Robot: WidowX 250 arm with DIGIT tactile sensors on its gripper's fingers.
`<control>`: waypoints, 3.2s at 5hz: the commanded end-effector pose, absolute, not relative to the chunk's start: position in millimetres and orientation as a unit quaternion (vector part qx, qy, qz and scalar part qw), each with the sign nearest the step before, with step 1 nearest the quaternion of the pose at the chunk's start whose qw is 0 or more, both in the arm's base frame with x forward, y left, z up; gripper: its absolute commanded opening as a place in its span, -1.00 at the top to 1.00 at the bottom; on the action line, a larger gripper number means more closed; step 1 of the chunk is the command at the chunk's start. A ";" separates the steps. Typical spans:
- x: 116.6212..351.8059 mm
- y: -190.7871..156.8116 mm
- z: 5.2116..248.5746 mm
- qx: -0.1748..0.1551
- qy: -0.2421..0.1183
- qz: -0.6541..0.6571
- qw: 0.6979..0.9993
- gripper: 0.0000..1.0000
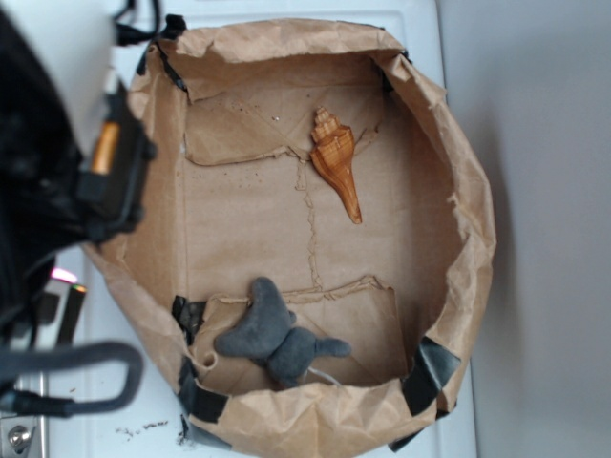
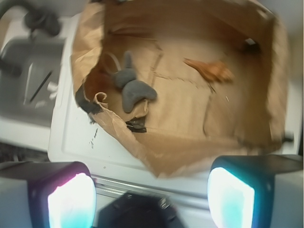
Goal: Grab the shell.
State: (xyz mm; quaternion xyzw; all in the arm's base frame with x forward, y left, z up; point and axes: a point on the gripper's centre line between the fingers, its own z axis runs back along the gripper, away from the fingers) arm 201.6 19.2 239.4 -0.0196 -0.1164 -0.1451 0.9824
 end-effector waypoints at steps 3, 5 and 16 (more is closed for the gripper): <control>274.6 54.8 177.7 0.045 -0.106 -0.256 0.960 -1.00; 280.5 62.2 160.1 0.044 -0.104 -0.270 0.956 -1.00; 334.4 93.4 72.8 0.108 -0.125 -0.257 0.952 -1.00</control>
